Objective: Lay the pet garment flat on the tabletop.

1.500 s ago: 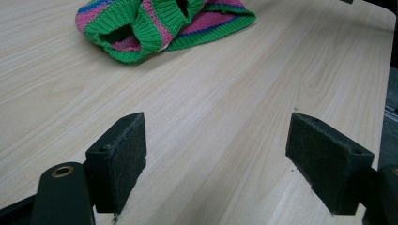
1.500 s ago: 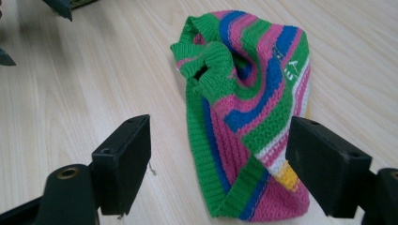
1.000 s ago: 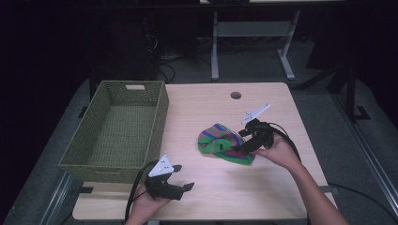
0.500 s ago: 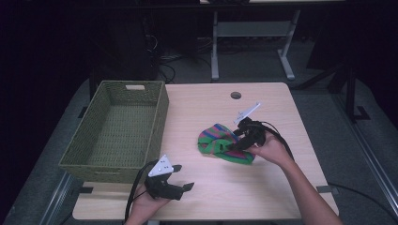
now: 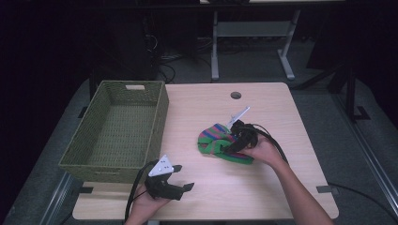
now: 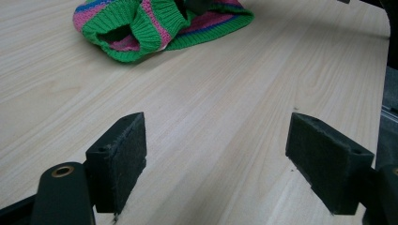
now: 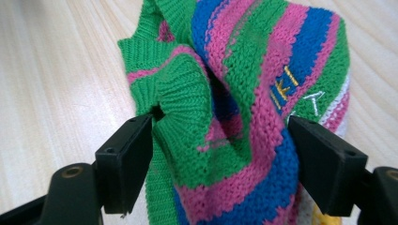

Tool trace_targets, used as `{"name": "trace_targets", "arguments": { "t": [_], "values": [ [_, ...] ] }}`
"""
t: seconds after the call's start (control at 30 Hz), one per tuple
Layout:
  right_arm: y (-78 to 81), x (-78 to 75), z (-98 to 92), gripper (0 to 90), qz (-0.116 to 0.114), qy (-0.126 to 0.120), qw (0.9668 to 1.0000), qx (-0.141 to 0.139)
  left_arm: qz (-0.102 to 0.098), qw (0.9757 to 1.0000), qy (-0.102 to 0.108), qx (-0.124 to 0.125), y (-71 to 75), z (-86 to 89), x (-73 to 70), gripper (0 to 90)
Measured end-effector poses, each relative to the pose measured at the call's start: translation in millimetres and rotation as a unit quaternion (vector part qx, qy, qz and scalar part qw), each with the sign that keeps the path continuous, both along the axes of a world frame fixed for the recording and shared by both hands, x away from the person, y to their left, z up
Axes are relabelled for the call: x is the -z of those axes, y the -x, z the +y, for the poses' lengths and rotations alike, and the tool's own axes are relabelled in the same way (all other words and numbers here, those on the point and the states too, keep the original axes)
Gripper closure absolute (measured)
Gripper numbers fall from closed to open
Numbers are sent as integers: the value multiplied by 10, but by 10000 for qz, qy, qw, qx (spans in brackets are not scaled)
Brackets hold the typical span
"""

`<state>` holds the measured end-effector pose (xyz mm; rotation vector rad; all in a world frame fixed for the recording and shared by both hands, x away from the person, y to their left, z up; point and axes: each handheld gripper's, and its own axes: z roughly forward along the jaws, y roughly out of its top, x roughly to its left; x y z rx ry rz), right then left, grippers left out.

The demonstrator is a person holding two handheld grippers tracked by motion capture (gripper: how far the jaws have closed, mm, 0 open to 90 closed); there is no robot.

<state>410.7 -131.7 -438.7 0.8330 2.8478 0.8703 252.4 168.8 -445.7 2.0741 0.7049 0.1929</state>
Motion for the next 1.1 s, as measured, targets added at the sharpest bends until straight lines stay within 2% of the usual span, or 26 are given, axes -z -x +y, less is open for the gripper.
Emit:
{"name": "trace_targets", "arguments": {
  "t": [0.2, 0.3, 0.43, 0.57, 0.67, 0.8, 0.87, 0.97, 1.07, 1.1],
  "values": [
    [-5, 109, 32, 239, -49, 179, 9998, -59, -20, 10000, 37, -11, 8, 1, -11, 204],
    [3, 124, 33, 239, -83, 179, 9998, -32, -20, 10000, 18, 4, 7, -5, -7, 204],
    [30, 143, 48, 240, -206, 248, 9995, -64, -13, 10000, 24, 9, 9, -9, -7, 204],
    [92, 165, 90, 255, -537, 498, 9972, -133, -5, 10000, 63, -5, 9, -8, -9, 204],
    [103, 162, 105, 267, -553, 545, 9969, -99, 3, 10000, 36, 8, 9, -12, -6, 204],
    [89, 159, 87, 317, -579, 518, 9969, -109, -4, 10000, 36, 4, 12, -13, -7, 204],
    [78, 151, 77, 369, -590, 519, 9969, -46, 2, 10000, 43, -3, 9, -11, -6, 204],
    [69, 146, 78, 388, -606, 550, 9966, -52, 4, 10000, 28, 2, 9, -14, -4, 204],
    [55, 136, 65, 474, -654, 567, 9962, -7, 16, 10000, 42, -3, 6, -14, 0, 204],
    [55, 136, 65, 474, -654, 567, 9962, -7, 16, 10000, 42, -3, 6, -14, 0, 204]
  ]
}}
